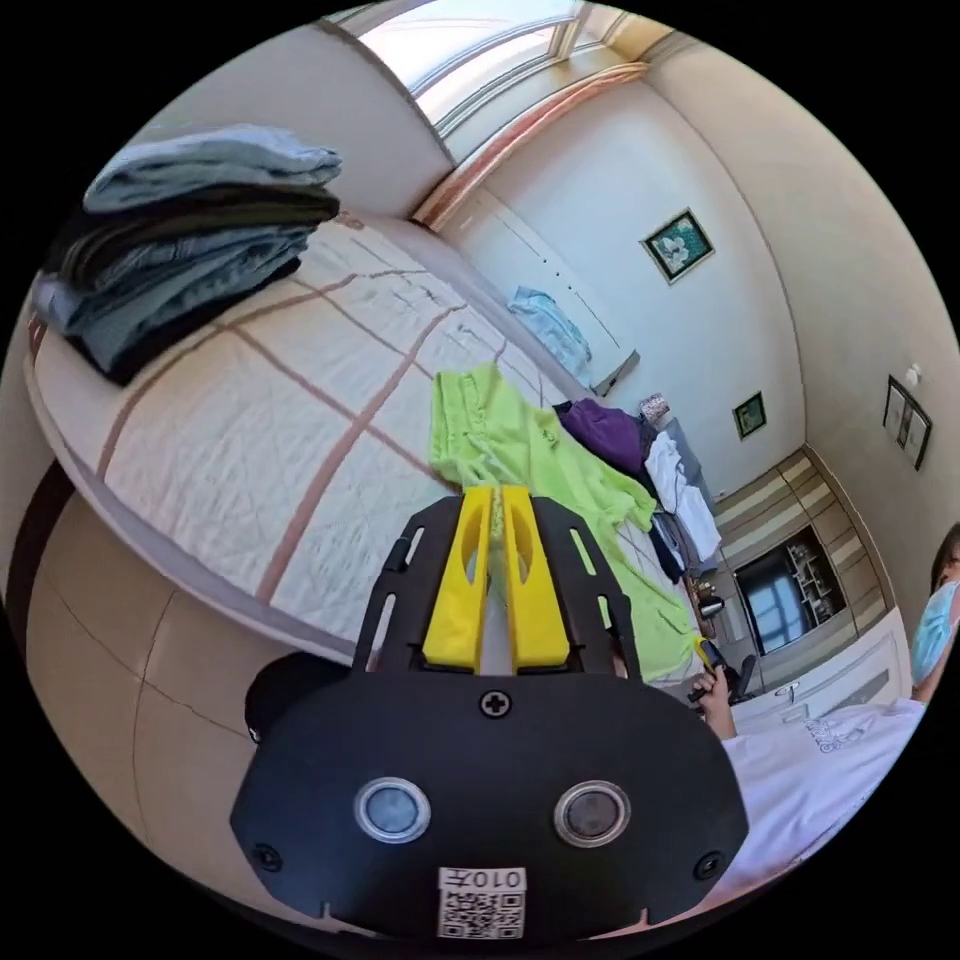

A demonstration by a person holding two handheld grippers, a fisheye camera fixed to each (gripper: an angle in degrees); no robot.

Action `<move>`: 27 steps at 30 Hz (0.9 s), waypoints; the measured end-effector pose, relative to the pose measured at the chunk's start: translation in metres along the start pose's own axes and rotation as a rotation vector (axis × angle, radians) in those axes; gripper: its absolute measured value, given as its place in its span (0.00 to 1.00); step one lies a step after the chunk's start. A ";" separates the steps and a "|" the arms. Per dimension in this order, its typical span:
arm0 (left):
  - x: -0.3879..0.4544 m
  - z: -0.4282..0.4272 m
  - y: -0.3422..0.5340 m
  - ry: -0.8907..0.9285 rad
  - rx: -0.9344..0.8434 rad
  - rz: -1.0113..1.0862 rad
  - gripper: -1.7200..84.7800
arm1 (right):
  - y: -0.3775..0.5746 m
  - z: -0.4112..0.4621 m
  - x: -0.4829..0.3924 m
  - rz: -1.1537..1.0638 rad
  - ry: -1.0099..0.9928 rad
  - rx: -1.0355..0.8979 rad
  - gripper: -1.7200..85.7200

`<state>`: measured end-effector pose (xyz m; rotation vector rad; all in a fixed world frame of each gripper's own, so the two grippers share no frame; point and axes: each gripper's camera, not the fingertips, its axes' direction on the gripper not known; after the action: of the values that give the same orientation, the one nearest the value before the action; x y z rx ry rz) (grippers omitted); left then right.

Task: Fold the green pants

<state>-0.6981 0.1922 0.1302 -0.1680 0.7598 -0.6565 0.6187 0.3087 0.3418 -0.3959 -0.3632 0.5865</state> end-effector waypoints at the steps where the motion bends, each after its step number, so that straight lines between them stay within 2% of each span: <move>1: 0.007 -0.031 -0.013 0.017 0.136 0.015 0.02 | -0.003 -0.005 -0.001 0.014 0.022 0.033 0.12; 3: 0.011 -0.079 -0.030 -0.052 0.260 0.015 0.02 | -0.009 -0.004 -0.002 0.020 0.036 0.032 0.13; 4: 0.012 -0.097 -0.040 -0.181 0.237 0.021 0.02 | -0.013 0.000 -0.003 0.003 0.067 0.007 0.14; 5: 0.011 -0.100 -0.045 -0.207 0.210 0.027 0.02 | -0.015 0.002 -0.003 -0.004 0.117 0.013 0.14; 6: 0.004 -0.097 -0.050 -0.138 0.127 0.038 0.02 | -0.015 0.002 -0.003 -0.003 0.132 0.024 0.15; 7: -0.002 -0.085 -0.049 -0.058 0.036 0.036 0.03 | -0.016 0.001 -0.002 0.002 0.123 0.044 0.16; 8: -0.004 -0.078 -0.046 -0.055 -0.012 0.037 0.03 | -0.017 0.002 -0.002 0.009 0.085 0.053 0.17; 10: -0.004 -0.046 -0.018 -0.168 -0.131 0.069 0.06 | -0.017 0.007 -0.003 0.019 0.065 0.034 0.17; 13: -0.009 -0.002 0.018 -0.188 -0.270 0.061 0.10 | -0.015 0.012 -0.007 0.010 0.081 0.026 0.17; 16: -0.004 0.027 0.041 -0.197 -0.311 0.087 0.14 | -0.016 0.013 -0.009 -0.003 0.108 0.024 0.16; 21: 0.013 0.061 0.045 -0.266 -0.386 0.188 0.18 | -0.025 0.035 -0.027 -0.095 0.142 -0.119 0.15; 25: 0.024 0.073 0.047 -0.437 -0.413 0.199 0.19 | -0.028 0.053 -0.043 -0.171 0.234 -0.228 0.17; 27: 0.023 0.066 0.049 -0.544 -0.375 0.146 0.19 | -0.027 0.048 -0.043 -0.175 0.241 -0.200 0.17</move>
<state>-0.6165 0.2110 0.1467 -0.6034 0.3561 -0.2984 0.5766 0.2745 0.3859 -0.6133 -0.2224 0.3270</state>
